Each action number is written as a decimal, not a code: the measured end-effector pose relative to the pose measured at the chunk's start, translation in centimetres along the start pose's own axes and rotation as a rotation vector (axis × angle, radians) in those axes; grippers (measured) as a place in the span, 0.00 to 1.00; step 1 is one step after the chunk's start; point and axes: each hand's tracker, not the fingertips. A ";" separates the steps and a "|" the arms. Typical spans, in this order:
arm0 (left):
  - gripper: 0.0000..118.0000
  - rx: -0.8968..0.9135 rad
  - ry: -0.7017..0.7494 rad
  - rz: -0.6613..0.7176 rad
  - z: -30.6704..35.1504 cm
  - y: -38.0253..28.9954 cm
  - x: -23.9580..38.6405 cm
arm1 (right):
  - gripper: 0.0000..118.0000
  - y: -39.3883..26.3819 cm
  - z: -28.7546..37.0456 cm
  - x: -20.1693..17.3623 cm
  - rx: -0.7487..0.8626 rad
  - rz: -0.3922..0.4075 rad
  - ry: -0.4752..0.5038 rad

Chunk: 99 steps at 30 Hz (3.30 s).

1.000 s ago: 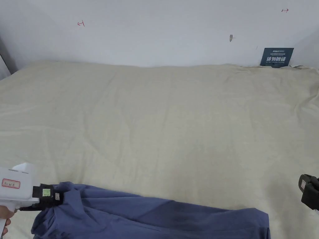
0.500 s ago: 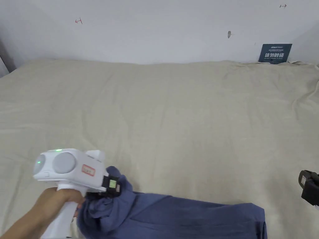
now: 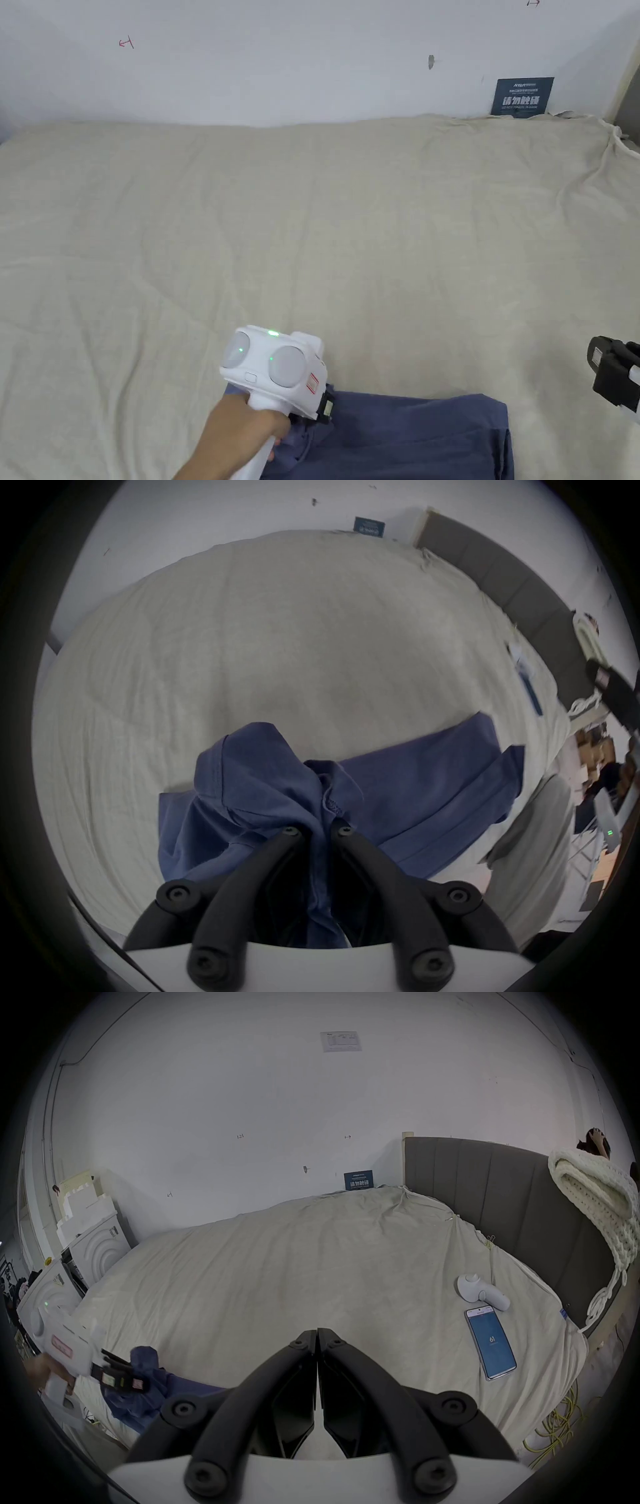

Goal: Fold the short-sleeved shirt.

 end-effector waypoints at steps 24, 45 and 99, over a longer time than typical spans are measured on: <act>0.93 0.398 0.002 0.047 11.9 -1.1 -2.7 | 0.01 0.8 0.1 -0.1 0.023 0.008 0.009; 0.00 0.364 0.053 0.221 3.7 -8.0 -10.3 | 0.01 0.5 0.0 -0.3 0.007 0.013 0.013; 0.00 0.367 -0.251 0.252 6.9 -5.4 -11.6 | 0.01 0.6 0.5 0.7 0.005 -0.011 0.004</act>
